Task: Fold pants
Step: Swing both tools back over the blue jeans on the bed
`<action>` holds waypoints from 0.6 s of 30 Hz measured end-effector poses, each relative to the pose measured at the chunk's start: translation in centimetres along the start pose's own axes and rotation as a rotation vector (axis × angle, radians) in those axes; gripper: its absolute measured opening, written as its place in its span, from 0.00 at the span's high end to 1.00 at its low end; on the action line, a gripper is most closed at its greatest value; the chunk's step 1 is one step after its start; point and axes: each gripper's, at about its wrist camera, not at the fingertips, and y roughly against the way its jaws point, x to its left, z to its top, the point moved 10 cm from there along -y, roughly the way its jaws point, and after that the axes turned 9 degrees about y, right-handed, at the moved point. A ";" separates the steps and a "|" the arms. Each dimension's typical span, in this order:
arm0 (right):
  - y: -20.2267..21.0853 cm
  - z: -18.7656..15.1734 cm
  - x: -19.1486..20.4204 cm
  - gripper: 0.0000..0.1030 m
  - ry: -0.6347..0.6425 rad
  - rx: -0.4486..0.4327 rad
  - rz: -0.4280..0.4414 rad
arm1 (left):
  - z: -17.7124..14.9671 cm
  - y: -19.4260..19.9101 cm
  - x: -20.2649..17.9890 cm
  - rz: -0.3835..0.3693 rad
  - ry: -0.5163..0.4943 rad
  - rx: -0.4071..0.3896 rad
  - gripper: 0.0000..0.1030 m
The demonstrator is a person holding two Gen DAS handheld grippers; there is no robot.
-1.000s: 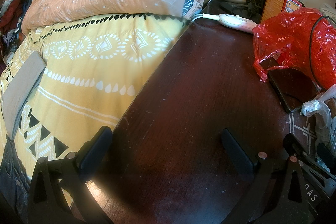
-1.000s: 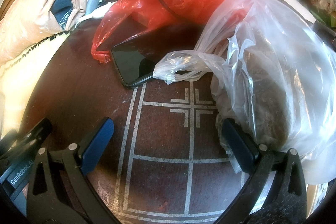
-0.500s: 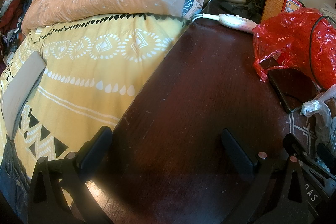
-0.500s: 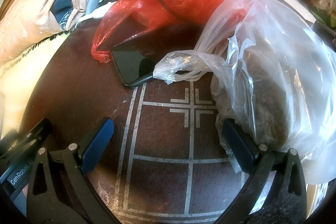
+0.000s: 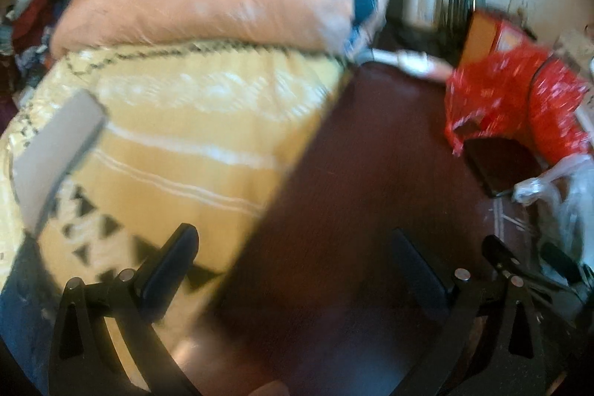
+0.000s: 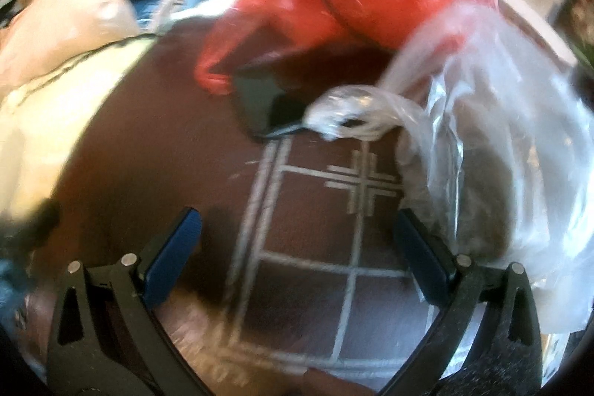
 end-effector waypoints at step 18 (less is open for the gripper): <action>30.6 -10.6 32.4 0.00 0.743 -0.445 0.669 | -17.3 41.8 42.6 0.848 0.569 -0.384 0.00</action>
